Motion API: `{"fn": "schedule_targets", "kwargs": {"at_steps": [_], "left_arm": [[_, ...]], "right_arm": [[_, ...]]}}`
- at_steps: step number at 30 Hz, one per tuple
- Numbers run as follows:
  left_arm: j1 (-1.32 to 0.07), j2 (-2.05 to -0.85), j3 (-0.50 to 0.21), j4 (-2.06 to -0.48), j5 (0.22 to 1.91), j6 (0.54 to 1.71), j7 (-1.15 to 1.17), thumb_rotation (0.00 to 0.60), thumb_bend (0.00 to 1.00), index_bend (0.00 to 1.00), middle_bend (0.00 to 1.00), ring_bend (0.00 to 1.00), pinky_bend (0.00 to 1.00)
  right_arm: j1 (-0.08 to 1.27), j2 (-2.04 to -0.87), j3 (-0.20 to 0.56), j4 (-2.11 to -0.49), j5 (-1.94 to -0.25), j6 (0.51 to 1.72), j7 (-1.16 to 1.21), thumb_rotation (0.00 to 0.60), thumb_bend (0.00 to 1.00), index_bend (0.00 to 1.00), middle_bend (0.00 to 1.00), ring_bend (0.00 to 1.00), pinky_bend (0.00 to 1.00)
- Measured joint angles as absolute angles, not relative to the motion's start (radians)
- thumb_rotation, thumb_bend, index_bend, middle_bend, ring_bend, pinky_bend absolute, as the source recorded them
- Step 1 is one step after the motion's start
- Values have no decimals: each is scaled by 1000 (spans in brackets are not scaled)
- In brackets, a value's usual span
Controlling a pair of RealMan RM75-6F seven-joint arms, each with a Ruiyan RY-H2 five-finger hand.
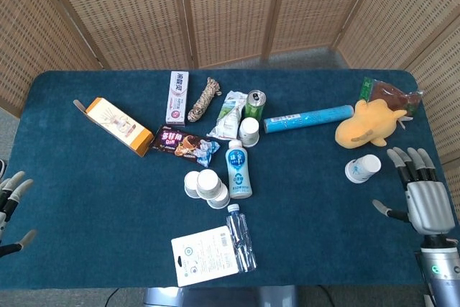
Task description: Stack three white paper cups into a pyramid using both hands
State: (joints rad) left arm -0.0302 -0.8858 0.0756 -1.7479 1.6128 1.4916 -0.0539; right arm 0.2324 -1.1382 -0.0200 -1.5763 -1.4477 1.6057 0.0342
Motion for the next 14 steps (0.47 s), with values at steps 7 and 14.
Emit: {"fn": "schedule_targets", "kwargs": {"at_steps": [7,14], "left_arm": [[-24,-879,64,-1725,1596,1507,-84,600,307,0,0,0,0],[-20,-878,65,-1716,1601,1510,-90,600,308,0,0,0,0]], "right_arm": [[181,-1168,-10,-1559,-1447,1625,53,600,0,12,0,0,0],[163,-1179,25,-1532,-1411,1580,97,600,0,12,0,0,0]]}}
